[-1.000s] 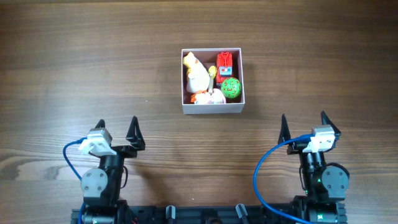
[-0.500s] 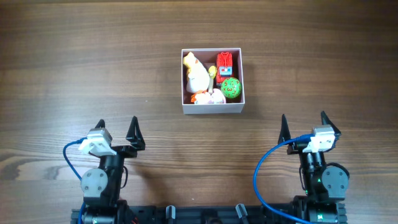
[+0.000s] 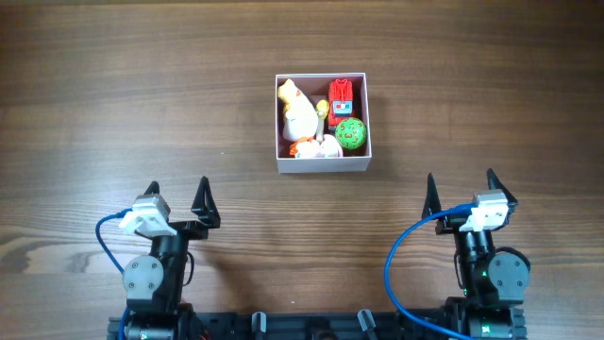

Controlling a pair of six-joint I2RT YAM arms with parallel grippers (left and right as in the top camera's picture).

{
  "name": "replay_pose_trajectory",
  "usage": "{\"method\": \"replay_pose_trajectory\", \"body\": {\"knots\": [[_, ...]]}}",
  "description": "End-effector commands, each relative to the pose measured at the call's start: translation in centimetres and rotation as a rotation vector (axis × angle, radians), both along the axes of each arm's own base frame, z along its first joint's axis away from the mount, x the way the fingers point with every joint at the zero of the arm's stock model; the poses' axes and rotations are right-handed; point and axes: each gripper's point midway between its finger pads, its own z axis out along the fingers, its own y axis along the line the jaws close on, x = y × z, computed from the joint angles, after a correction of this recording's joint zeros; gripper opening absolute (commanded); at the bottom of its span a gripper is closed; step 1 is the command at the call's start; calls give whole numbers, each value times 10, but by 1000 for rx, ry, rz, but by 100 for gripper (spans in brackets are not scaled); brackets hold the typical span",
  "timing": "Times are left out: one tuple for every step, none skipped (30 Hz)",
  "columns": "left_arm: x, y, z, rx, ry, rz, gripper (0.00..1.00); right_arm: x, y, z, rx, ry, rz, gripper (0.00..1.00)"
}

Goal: Pack container

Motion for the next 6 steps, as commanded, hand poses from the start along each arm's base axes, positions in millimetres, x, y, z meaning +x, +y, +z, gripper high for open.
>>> {"method": "replay_pose_trajectory", "body": {"knots": [[0,2,0,-5,-5,8,100,-1,-1,3,-11,-14,-11,100],[0,2,0,-5,-5,9,100,-1,-1,3,-10,-14,-11,100],[0,2,0,-5,-5,9,100,-1,-1,3,-11,-14,-11,100],[0,2,0,-5,-5,8,100,-1,-1,3,-11,-14,-11,100],[0,2,0,-5,-5,9,100,-1,-1,3,-11,-14,-11,100],[0,2,0,-5,-5,9,100,-1,-1,3,-11,-14,-11,100]]}}
